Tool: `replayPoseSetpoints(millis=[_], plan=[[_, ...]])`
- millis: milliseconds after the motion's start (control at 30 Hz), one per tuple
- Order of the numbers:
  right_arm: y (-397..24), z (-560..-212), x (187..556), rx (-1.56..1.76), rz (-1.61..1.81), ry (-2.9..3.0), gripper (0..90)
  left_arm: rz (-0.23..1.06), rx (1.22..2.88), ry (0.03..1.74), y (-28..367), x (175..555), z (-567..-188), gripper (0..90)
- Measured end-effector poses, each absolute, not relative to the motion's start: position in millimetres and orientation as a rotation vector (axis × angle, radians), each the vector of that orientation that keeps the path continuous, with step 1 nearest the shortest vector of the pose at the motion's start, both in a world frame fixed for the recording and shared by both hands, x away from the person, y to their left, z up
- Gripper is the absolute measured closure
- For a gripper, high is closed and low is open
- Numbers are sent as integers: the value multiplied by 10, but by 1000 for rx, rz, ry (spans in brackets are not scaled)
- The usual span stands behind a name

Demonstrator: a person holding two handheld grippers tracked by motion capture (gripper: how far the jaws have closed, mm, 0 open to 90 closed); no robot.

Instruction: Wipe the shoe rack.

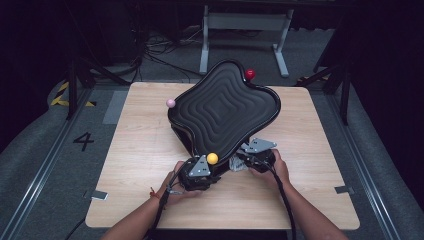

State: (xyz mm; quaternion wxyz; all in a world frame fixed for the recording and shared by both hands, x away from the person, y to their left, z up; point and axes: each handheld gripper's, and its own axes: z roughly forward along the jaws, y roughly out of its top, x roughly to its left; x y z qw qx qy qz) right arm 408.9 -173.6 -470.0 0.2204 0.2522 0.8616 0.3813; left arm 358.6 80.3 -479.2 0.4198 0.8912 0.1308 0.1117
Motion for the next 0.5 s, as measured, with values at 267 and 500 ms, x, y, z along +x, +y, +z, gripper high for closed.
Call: replayPoseSetpoints(millis=[267, 500], plan=[[-1791, -4706, 4103, 708, 1062, 2381, 798, 273, 2254, 294, 873, 3520, -4793, 569], [-1790, -4703, 4099, 698, 1053, 2383, 798, 262, 2278, 303, 1121, 3488, -4786, 508]])
